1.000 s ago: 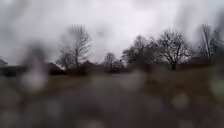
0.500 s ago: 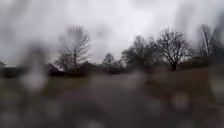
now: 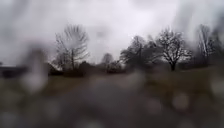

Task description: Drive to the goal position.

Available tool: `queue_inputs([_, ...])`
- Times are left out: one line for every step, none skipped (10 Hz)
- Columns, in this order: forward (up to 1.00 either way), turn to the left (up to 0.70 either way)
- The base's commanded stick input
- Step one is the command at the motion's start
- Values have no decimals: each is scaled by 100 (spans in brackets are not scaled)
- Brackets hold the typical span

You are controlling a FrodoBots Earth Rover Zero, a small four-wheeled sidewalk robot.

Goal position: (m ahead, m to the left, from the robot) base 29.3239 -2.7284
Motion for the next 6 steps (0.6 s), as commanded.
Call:
queue_inputs([70,29])
queue_inputs([70,34])
queue_inputs([70,35])
queue_inputs([70,24])
queue_inputs([70,6])
queue_inputs([70,0])
